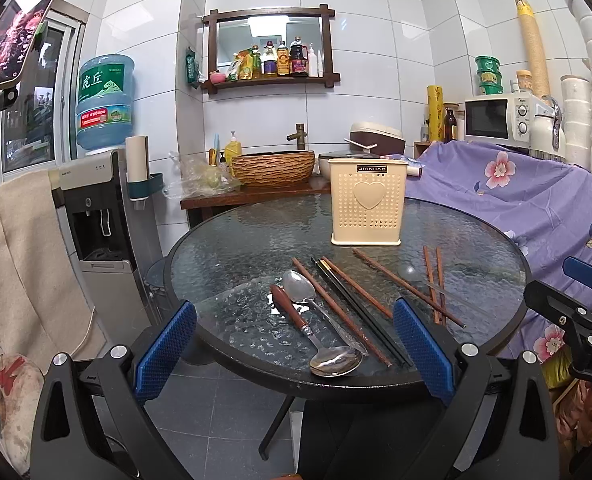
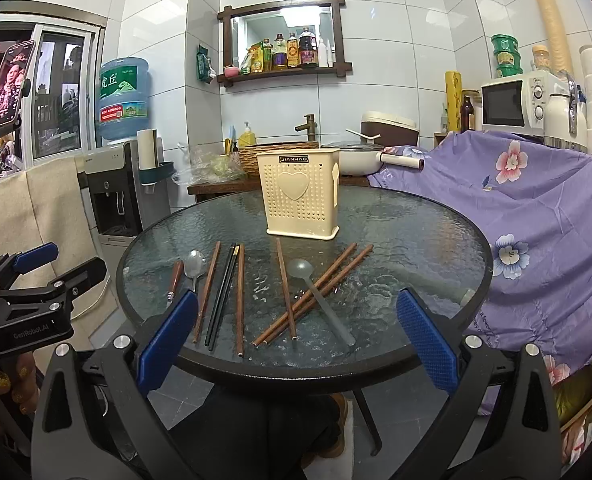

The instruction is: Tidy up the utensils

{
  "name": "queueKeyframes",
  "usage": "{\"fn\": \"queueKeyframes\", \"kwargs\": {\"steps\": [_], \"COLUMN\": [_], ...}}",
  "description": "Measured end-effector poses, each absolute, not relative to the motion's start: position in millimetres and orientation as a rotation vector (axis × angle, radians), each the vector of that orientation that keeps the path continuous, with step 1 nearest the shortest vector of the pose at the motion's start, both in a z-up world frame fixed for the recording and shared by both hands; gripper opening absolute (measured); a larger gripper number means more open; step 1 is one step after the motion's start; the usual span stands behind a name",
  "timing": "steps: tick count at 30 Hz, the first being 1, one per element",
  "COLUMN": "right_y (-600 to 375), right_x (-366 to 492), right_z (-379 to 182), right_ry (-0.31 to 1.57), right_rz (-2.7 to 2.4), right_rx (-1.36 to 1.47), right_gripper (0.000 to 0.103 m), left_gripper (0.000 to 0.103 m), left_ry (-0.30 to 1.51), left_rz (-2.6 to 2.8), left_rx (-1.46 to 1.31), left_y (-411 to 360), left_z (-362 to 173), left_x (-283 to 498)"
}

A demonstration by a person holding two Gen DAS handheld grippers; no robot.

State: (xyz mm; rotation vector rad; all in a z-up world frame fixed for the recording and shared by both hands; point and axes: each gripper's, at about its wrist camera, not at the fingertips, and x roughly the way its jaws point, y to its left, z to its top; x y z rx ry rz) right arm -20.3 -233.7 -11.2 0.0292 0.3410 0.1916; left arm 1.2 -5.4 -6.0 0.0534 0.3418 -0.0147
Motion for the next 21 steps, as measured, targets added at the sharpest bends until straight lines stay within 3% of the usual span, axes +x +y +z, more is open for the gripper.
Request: {"fn": "queueKeyframes", "kwargs": {"steps": [21], "right_y": [-234.7], "right_x": [-17.9], "right_z": [-9.0], "right_ry": [0.353], "right_rz": [0.199], "right_rx": [0.038], "right_gripper": [0.098], "left_gripper": [0.097], "left_ry": [0.366], "left_rz": [-0.012], "left_rx": [0.047], "left_y": [-4.9], "left_z": [-6.6], "left_x": [5.7]}}
